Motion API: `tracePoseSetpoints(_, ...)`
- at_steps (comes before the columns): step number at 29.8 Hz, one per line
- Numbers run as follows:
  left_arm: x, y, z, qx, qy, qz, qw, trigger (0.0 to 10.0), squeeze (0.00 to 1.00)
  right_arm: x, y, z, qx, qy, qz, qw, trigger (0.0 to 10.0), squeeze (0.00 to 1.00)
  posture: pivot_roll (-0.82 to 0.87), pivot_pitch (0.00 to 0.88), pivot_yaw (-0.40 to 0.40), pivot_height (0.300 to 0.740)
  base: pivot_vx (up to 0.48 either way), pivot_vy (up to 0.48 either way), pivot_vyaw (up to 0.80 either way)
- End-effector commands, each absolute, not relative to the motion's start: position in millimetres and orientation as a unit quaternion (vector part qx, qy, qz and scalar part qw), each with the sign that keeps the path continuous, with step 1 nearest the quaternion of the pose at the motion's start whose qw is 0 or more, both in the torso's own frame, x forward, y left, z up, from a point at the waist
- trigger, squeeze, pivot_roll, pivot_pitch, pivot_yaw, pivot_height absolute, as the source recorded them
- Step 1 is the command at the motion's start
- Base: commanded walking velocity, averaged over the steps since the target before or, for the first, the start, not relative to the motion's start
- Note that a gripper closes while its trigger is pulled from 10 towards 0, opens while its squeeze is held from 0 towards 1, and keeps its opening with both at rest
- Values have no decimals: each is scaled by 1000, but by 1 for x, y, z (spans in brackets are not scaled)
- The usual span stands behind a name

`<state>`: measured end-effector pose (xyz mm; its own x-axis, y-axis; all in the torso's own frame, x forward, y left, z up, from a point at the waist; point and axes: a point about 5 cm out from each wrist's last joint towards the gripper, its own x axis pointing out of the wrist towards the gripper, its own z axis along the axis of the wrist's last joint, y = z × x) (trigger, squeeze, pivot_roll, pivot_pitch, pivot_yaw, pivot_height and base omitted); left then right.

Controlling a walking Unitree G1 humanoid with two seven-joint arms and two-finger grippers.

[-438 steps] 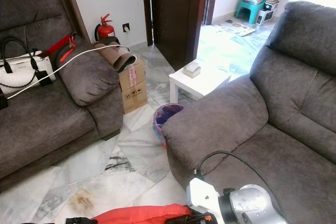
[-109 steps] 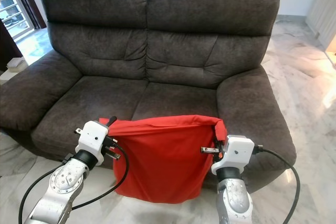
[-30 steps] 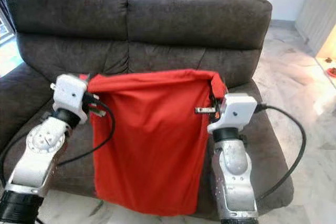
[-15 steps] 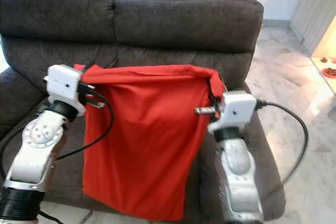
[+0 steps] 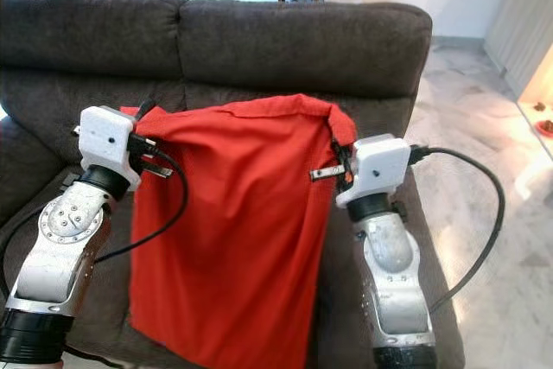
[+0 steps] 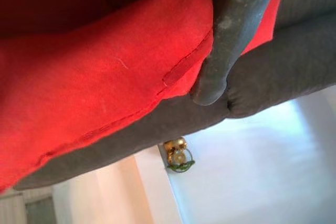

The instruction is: Move the pillow to the sofa from floor

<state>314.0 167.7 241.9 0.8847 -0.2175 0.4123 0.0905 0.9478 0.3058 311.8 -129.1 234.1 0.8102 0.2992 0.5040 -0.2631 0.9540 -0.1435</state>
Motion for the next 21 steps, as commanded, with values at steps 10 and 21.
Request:
tracePoseSetpoints(10, 306, 146, 216, 156, -160, -200, 954, 10000, 0, 296, -105, 201, -46, -207, 275, 938, 10000, 0, 27, 65, 23, 740, 0, 0, 0)
tracePoseSetpoints(21, 298, 139, 185, 181, -80, -268, 943, 10000, 0, 297, -122, 170, -43, -150, 247, 956, 10000, 0, 28, 65, 22, 740, 0, 0, 0)
